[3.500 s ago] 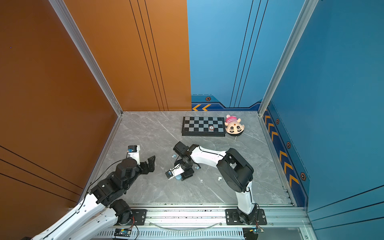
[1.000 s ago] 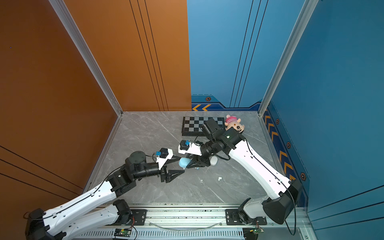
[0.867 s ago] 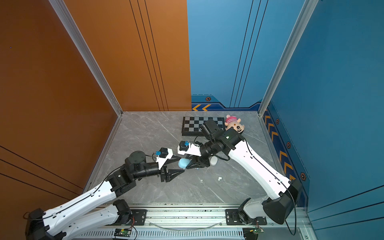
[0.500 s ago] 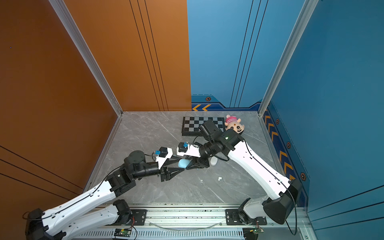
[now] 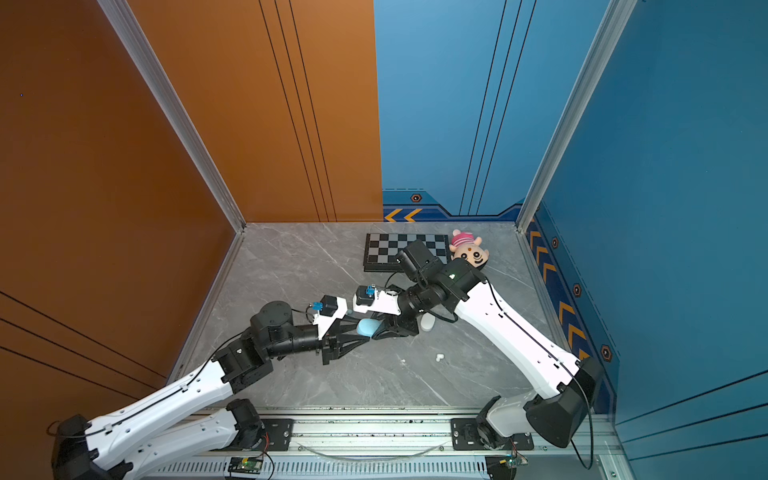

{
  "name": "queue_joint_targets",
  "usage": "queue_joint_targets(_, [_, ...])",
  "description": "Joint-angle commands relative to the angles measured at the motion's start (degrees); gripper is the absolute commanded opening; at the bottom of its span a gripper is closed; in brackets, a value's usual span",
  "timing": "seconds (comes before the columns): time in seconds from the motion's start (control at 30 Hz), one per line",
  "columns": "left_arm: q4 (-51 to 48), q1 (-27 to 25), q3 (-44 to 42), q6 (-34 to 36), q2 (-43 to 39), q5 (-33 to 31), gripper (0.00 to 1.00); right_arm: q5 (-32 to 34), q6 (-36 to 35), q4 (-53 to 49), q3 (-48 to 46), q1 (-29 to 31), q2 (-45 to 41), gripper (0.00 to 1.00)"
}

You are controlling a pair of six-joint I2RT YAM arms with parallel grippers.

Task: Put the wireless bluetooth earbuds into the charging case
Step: 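Bring the left gripper to the case lid while the right gripper holds it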

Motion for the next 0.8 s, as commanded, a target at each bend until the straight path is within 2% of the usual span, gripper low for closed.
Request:
queue_joint_targets(0.0, [1.3, -0.1, 1.7, 0.4, 0.5, -1.0, 0.11, -0.5, 1.9, -1.8, 1.6, 0.4, 1.0, 0.26])
queue_joint_targets(0.1, [1.4, -0.2, 1.7, 0.2, 0.6, -1.5, 0.02, -0.7, 2.7, -1.8, 1.9, -0.2, 1.5, 0.31])
queue_joint_targets(0.33, [1.3, -0.1, 1.3, 0.3, 0.5, -2.1, 0.0, -1.2, 2.5, -1.7, 1.3, -0.6, 1.1, 0.44])
queue_joint_targets(0.77, [1.3, -0.2, 1.2, 0.0, 0.4, -1.4, 0.0, -2.2, 3.7, 0.4, -0.5, -4.1, -0.2, 0.48])
